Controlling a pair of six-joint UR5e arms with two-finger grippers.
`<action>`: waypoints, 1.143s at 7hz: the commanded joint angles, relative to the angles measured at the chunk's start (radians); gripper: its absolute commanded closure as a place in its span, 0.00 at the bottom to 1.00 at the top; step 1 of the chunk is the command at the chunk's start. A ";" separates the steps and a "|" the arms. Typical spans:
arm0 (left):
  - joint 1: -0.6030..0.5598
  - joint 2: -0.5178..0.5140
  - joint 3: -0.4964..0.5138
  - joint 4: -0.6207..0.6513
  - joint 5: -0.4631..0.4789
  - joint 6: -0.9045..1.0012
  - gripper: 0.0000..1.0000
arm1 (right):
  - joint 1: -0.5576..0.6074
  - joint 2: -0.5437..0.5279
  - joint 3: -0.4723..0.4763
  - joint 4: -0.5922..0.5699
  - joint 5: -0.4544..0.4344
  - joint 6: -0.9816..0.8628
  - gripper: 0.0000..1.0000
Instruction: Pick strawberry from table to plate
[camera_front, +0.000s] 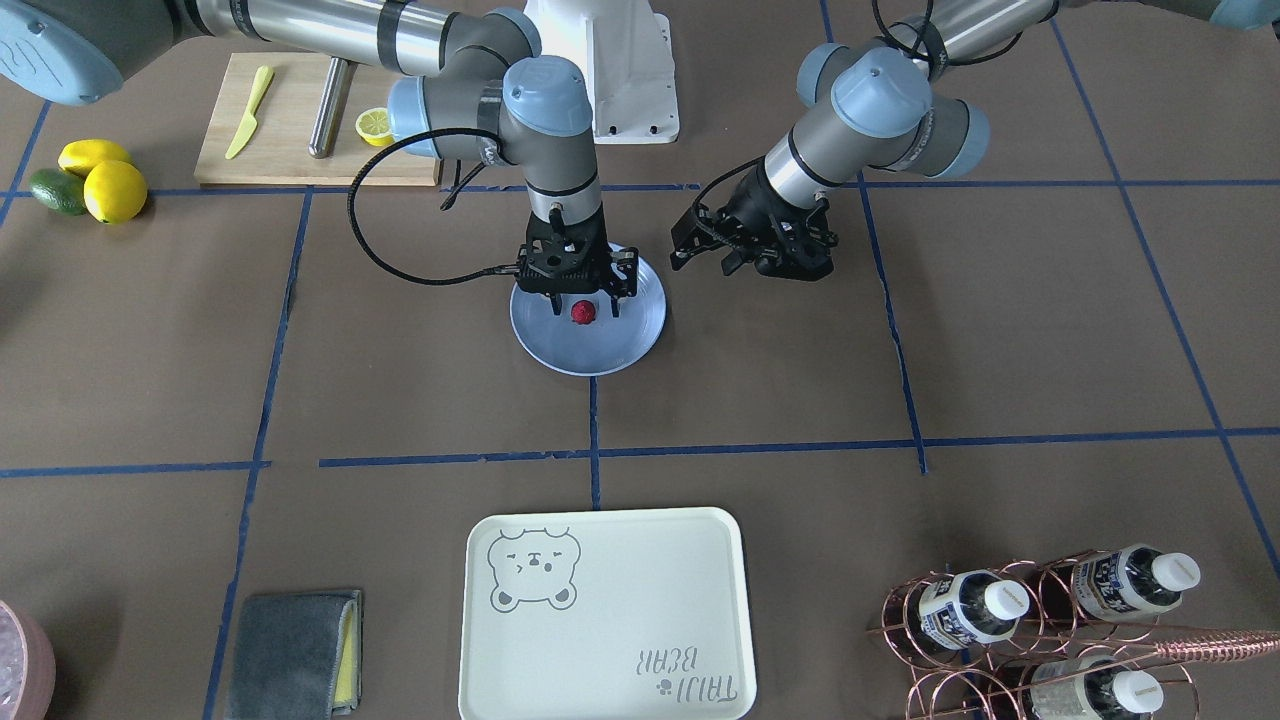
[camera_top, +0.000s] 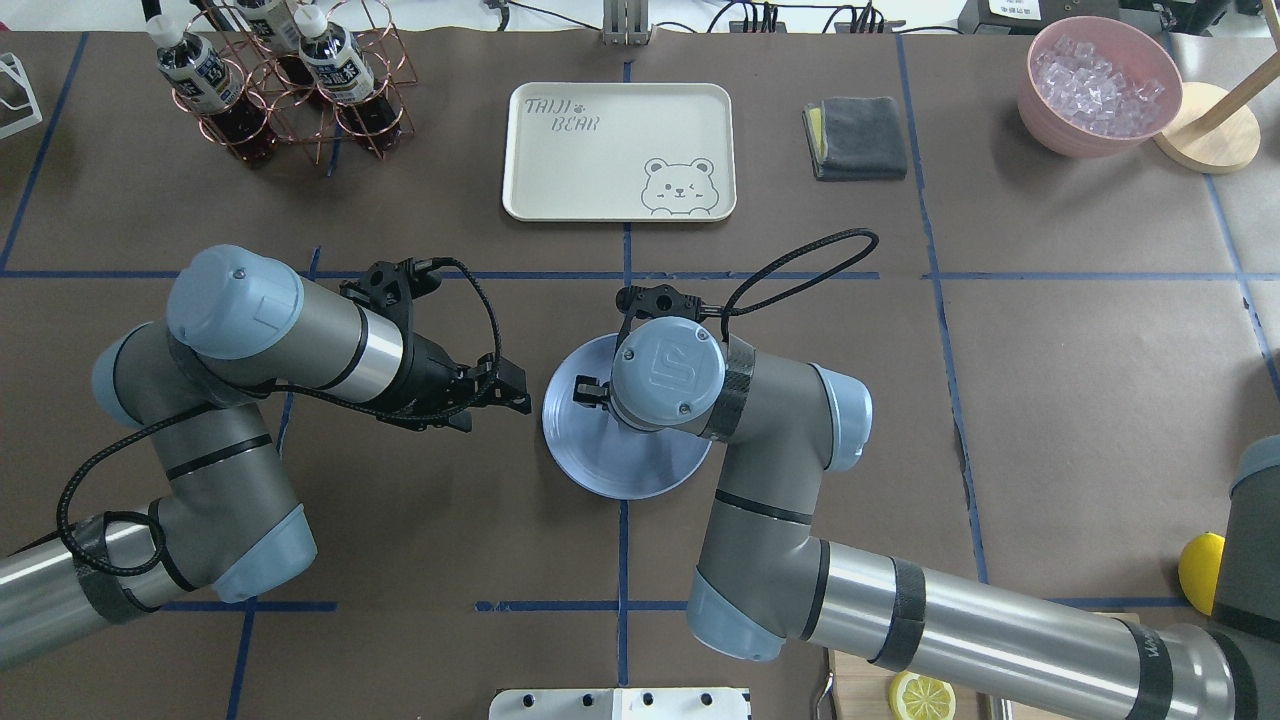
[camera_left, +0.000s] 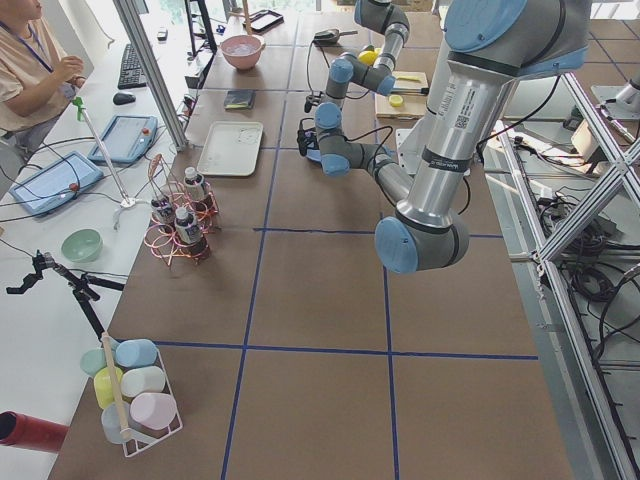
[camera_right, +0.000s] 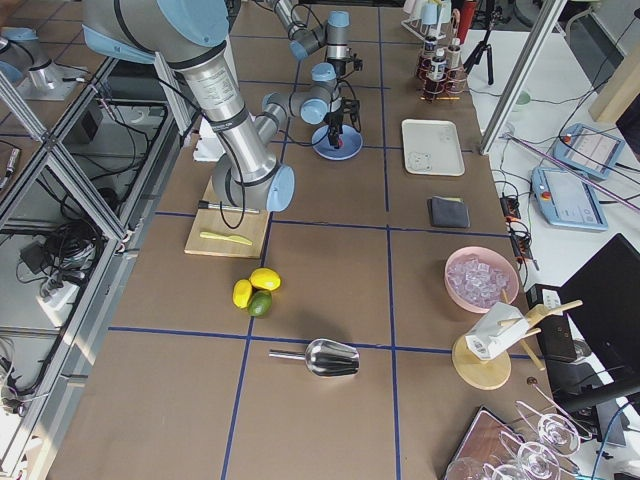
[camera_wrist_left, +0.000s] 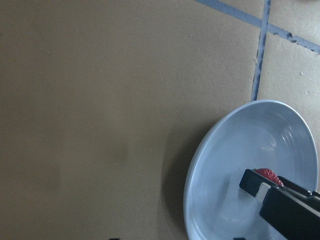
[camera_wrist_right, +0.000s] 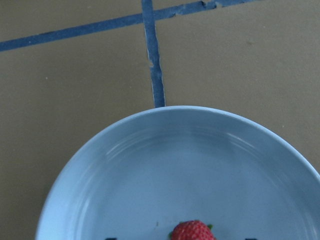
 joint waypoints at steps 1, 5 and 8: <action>-0.017 0.041 -0.021 -0.002 -0.002 0.039 0.19 | 0.070 -0.078 0.128 -0.007 0.163 -0.008 0.00; -0.170 0.392 -0.191 0.000 -0.011 0.467 0.19 | 0.407 -0.639 0.494 -0.023 0.455 -0.544 0.00; -0.512 0.651 -0.201 0.001 -0.094 1.075 0.12 | 0.808 -0.867 0.409 -0.037 0.623 -1.177 0.00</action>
